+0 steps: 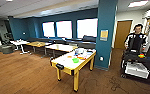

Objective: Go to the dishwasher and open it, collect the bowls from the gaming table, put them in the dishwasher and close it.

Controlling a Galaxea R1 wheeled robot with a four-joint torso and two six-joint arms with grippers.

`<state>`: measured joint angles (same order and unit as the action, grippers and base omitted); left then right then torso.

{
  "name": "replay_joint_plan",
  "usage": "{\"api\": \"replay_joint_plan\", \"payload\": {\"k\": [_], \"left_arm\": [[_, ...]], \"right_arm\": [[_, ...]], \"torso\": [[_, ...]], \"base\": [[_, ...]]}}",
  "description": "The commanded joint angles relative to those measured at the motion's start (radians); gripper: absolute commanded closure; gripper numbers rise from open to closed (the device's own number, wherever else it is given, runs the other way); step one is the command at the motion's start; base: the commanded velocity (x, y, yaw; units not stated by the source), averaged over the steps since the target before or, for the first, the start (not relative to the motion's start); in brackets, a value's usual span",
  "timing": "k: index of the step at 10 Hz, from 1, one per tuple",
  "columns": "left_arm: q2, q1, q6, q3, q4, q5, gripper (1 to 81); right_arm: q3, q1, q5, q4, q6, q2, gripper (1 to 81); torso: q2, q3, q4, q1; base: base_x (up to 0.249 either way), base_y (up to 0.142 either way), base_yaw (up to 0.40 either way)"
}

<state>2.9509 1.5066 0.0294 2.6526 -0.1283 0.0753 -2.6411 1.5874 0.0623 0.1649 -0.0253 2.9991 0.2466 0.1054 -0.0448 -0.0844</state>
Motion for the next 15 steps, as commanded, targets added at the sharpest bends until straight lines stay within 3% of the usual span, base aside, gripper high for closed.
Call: {"api": "replay_joint_plan", "payload": {"k": [1, 15], "left_arm": [[-0.007, -0.055, -0.002, 0.001, 0.003, -0.046, 1.0], [-0.007, -0.05, -0.005, 0.001, 0.001, -0.045, 1.0]], "right_arm": [[0.001, -0.057, -0.042, 0.004, -0.002, -0.004, 1.0], [0.001, -0.056, -0.042, 0.004, -0.002, -0.003, 1.0]], "torso": [[0.0, 0.0, 0.0, 0.0], [0.0, 0.0, 0.0, 0.0]], "base": [[0.0, 0.0, 0.0], [0.013, 0.0, 0.0]]}}
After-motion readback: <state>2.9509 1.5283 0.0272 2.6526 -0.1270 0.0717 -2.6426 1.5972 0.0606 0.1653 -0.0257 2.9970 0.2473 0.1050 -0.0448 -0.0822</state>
